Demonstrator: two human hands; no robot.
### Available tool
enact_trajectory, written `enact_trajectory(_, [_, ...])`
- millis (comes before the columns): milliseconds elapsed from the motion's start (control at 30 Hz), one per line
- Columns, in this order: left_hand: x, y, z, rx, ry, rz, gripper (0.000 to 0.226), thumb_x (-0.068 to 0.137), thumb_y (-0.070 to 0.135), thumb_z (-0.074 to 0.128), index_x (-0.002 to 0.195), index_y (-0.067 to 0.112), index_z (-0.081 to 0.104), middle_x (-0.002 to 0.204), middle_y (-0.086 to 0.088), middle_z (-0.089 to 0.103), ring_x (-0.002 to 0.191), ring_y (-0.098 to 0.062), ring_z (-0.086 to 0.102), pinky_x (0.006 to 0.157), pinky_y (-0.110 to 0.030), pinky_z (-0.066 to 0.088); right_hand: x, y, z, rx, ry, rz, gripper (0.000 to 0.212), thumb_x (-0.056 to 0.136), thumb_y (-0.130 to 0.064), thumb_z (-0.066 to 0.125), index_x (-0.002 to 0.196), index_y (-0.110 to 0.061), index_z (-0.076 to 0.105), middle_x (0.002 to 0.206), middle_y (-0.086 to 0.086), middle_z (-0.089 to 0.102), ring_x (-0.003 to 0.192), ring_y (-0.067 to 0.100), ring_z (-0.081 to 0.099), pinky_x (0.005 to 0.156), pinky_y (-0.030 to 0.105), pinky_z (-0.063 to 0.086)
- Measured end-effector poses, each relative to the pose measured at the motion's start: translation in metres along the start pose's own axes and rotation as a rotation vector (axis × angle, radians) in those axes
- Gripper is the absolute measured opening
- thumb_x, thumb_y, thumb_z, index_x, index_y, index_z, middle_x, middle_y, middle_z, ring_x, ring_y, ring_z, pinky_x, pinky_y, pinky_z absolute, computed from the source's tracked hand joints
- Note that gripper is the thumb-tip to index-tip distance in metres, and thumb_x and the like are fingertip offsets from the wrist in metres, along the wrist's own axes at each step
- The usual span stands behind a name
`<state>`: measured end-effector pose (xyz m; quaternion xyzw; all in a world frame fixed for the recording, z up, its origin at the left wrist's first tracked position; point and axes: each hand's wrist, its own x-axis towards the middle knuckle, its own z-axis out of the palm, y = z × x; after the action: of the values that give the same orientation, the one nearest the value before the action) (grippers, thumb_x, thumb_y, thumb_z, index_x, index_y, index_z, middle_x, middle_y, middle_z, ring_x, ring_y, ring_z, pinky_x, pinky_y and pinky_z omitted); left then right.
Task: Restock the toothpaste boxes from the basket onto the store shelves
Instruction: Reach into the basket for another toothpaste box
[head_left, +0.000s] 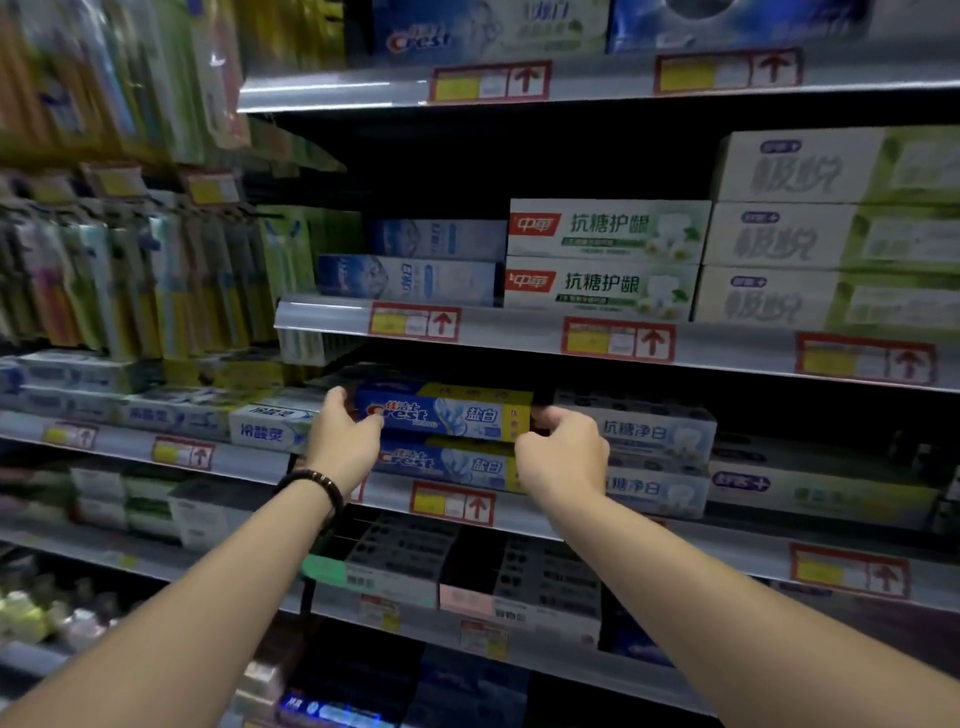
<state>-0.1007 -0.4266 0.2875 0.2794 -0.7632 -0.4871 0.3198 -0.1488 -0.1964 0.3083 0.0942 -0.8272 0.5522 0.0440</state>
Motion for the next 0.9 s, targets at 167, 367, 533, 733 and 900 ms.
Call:
enact_trajectory(167, [0.016, 0.001, 0.008, 0.114, -0.007, 0.009, 0.015, 0.098, 0.025, 0.061, 0.102, 0.019, 0.048, 0.106, -0.010, 0.065, 0.095, -0.035, 0.065, 0.089, -0.057, 0.057, 0.008, 0.000, 0.000, 0.034, 0.037, 0.045, 0.012, 0.090, -0.005, 0.060, 0.082, -0.012, 0.054, 0.088, 0.009, 0.074, 0.089, 0.037, 0.074, 0.067, 0.050, 0.059])
enact_trajectory(367, [0.010, -0.002, 0.018, 0.261, -0.032, 0.003, 0.014, 0.095, 0.020, 0.058, 0.092, 0.018, 0.045, 0.091, -0.010, 0.059, 0.090, -0.036, 0.059, 0.094, -0.051, 0.051, 0.006, 0.016, 0.012, 0.005, -0.020, 0.067, 0.064, 0.087, -0.019, 0.060, 0.150, -0.018, 0.053, 0.099, 0.005, 0.077, 0.085, 0.024, 0.075, 0.070, 0.039, 0.062])
enact_trajectory(533, [0.013, 0.001, 0.016, 0.250, -0.049, 0.011, 0.010, 0.096, 0.014, 0.057, 0.097, 0.011, 0.047, 0.093, -0.013, 0.058, 0.082, -0.032, 0.059, 0.068, -0.040, 0.047, 0.007, 0.015, 0.016, 0.069, -0.014, 0.103, 0.070, 0.088, -0.017, 0.059, 0.157, -0.019, 0.045, 0.086, 0.000, 0.077, 0.084, 0.025, 0.075, 0.081, 0.050, 0.064])
enact_trajectory(733, [0.012, -0.001, 0.014, 0.337, -0.063, -0.005, 0.014, 0.081, 0.021, 0.055, 0.090, 0.018, 0.045, 0.111, -0.015, 0.055, 0.106, -0.040, 0.056, 0.093, -0.057, 0.052, 0.007, 0.018, 0.029, 0.074, 0.008, 0.084, 0.080, 0.075, -0.027, 0.051, 0.155, -0.025, 0.047, 0.124, 0.003, 0.071, 0.099, 0.028, 0.075, 0.081, 0.050, 0.065])
enact_trajectory(900, [0.007, -0.003, 0.021, 0.493, 0.002, 0.016, 0.017, 0.091, 0.023, 0.059, 0.090, 0.018, 0.043, 0.113, -0.010, 0.047, 0.117, -0.033, 0.037, 0.093, -0.046, 0.036, 0.010, 0.014, 0.032, 0.046, 0.001, 0.099, 0.072, 0.067, -0.032, 0.044, 0.138, -0.022, 0.055, 0.112, 0.005, 0.070, 0.092, 0.031, 0.075, 0.080, 0.050, 0.065])
